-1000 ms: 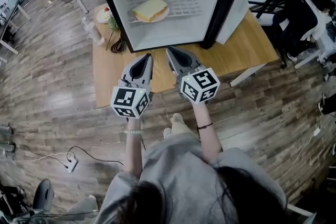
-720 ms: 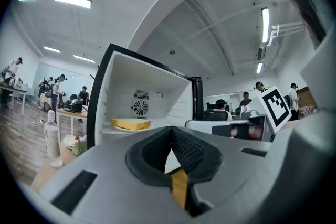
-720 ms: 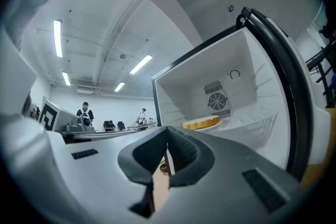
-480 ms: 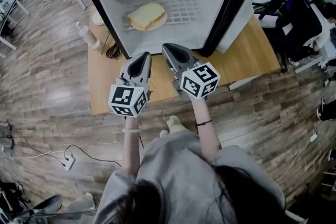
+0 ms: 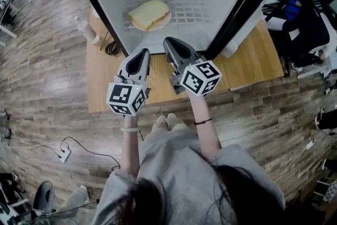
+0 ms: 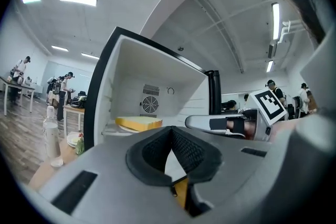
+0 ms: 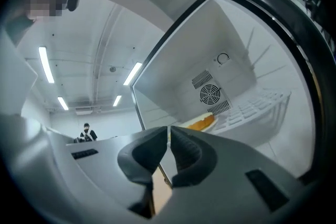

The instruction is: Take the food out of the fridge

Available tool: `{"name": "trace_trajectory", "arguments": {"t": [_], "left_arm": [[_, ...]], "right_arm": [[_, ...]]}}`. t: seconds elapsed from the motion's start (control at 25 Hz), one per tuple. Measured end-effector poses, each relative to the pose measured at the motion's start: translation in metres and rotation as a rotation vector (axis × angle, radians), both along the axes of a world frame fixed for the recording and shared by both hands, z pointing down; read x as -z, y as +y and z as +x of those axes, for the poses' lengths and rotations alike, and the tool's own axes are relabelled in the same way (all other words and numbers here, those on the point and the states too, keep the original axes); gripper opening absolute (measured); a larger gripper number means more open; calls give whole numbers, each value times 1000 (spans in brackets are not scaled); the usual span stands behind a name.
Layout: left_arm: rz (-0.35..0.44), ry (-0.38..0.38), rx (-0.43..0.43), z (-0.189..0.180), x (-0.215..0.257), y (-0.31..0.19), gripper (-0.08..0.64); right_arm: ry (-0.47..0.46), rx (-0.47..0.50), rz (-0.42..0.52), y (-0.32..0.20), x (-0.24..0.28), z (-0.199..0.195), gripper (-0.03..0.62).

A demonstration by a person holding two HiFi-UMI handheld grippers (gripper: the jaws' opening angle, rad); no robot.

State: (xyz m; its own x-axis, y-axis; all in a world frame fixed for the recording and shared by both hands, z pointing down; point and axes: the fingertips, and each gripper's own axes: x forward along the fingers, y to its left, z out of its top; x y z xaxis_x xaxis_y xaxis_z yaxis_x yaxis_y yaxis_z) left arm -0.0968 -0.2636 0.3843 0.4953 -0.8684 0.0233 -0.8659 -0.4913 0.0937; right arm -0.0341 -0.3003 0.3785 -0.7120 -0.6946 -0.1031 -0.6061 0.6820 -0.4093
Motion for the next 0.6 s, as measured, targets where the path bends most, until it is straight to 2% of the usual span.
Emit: {"name": "trace_trajectory", "arguments": {"t": [0.16,0.2,0.28,0.6], "left_arm": [[-15,-2,9,-7,-2,-9,8],[-18,-4,10,-8,-2,-11,8],[-19,-8,10,-10,-1,-16,8],[-36,-28,13,-16,-6,-28,8]], "right_arm": [[-240,-34,-87,-14,7,7,12],[-282,-40,-111,-18,7,7,34],[-351,-47,-162,-25,3,7,122],[-596,-45,-404,-45,-28,2,144]]}}
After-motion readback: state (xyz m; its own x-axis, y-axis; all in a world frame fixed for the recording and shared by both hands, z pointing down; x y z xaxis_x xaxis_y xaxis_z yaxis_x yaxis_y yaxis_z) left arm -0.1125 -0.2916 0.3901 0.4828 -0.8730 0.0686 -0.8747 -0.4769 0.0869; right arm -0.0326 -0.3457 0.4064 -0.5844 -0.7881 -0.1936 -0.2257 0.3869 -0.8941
